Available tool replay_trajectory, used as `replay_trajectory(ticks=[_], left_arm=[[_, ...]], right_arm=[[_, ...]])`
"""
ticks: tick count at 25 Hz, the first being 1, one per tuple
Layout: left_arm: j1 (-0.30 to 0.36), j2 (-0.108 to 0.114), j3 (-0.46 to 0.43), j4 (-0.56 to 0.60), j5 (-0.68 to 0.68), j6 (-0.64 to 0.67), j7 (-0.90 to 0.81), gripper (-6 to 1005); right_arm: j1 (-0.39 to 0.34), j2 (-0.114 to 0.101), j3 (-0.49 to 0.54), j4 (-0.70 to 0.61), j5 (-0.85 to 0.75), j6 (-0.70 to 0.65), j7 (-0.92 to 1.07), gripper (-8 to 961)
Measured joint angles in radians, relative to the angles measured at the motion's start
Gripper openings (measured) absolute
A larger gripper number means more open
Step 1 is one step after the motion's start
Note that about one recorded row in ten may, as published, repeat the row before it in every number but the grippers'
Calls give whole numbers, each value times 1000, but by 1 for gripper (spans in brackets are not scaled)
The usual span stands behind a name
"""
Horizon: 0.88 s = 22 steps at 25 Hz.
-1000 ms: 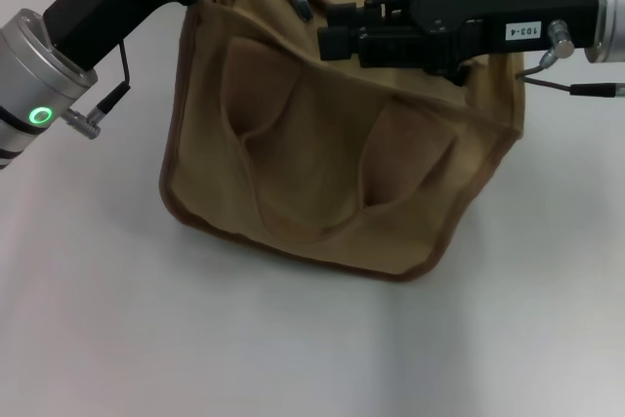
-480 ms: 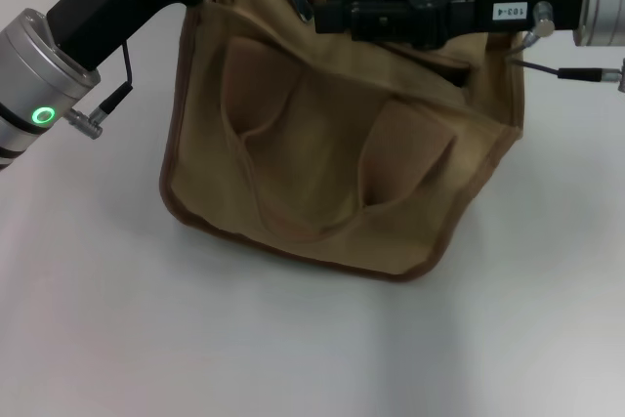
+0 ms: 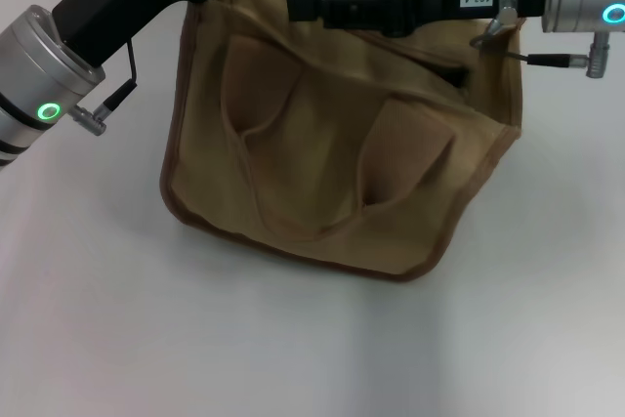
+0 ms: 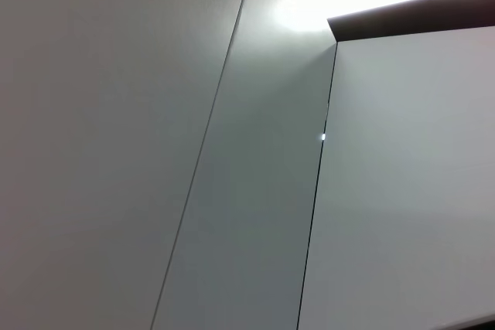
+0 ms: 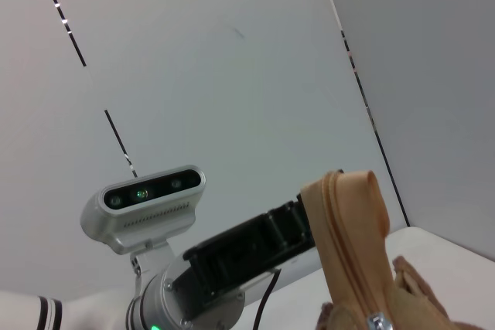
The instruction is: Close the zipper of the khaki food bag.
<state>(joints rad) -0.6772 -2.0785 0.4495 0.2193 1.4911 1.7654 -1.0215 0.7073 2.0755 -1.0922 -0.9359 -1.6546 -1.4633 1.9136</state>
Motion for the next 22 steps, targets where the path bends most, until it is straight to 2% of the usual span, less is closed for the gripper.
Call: replay_trajectory(ticks=[12, 22], left_arm=[[-11, -1, 0, -4, -1, -23, 7, 77], [-14, -2, 0, -6, -4, -35, 8, 78]], right_arm=[[40, 0, 0, 63, -1, 21, -36, 411], [32, 0, 8, 64, 1, 18, -77, 266]])
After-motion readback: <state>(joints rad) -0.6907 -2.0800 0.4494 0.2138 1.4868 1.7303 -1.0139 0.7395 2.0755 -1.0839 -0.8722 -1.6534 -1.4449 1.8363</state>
